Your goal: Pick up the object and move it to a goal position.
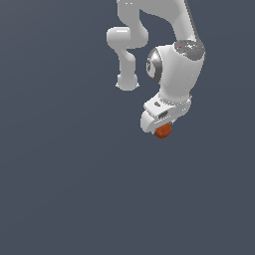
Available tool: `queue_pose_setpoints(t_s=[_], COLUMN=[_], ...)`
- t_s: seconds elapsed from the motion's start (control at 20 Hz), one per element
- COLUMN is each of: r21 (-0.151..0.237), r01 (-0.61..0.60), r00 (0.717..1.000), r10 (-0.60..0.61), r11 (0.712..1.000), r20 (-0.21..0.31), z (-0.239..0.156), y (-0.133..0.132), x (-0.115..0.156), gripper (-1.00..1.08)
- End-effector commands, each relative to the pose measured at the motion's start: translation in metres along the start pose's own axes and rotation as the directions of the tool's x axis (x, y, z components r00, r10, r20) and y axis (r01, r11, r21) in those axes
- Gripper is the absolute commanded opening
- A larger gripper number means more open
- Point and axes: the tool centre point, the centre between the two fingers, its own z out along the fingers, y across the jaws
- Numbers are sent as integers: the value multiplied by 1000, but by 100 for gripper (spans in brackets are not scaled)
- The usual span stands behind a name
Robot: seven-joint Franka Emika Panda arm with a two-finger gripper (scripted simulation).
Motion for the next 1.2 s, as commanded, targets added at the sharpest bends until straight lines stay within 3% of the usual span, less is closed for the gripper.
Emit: queue_pose_setpoints(t_s=[0.0,0.55,1.15], r21=[-1,0,1], r01=[0,0,-1], r00=[1000,1000,1000], r10=[0,0,1], r11=[1000,1000,1000], r20=[-2,-2,-2], z=[-30,-131,-164], y=[-14,-60,-73], x=[3,15,22], gripper=[-100,-100,-100])
